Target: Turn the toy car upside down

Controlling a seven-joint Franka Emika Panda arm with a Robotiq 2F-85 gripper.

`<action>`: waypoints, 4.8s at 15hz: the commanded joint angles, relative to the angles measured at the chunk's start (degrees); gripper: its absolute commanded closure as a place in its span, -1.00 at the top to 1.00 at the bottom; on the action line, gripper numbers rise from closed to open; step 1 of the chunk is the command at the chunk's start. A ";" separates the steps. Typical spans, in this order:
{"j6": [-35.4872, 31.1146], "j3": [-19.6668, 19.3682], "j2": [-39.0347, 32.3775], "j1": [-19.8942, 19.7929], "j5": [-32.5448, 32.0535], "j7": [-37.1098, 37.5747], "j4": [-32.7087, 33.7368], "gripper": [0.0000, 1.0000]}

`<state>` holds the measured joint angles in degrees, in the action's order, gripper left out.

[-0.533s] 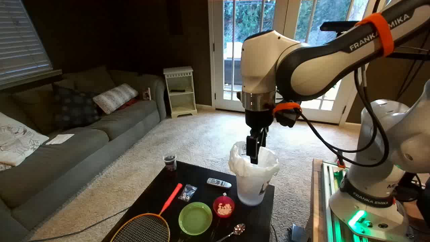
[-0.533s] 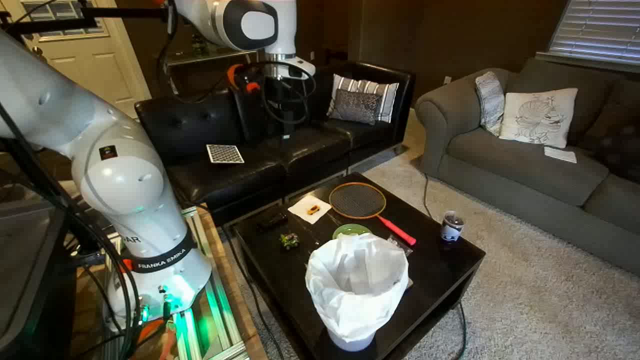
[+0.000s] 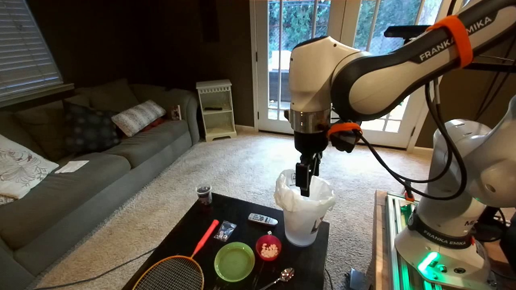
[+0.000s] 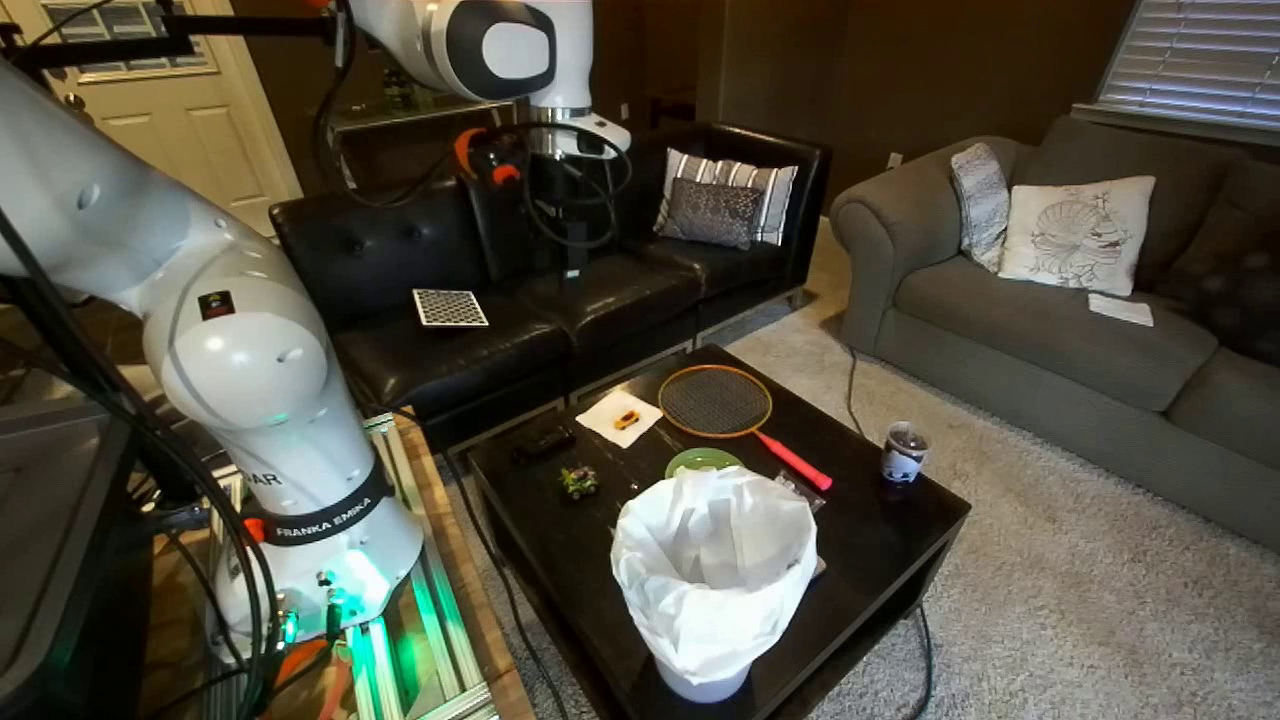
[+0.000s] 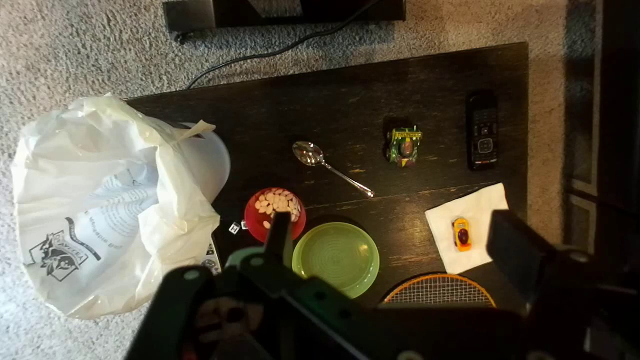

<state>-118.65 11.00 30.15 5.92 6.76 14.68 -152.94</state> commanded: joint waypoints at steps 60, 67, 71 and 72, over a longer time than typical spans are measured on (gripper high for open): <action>-46.01 -21.70 -100.83 36.20 2.92 13.31 46.31 1.00; -46.01 -18.09 -100.77 31.99 2.93 12.86 48.55 1.00; -43.92 -16.64 -102.51 30.53 2.59 12.28 50.90 1.00; -43.44 -15.82 -103.18 29.74 2.59 11.92 51.78 1.00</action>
<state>-163.79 -6.93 -70.67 37.76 9.76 26.61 -104.42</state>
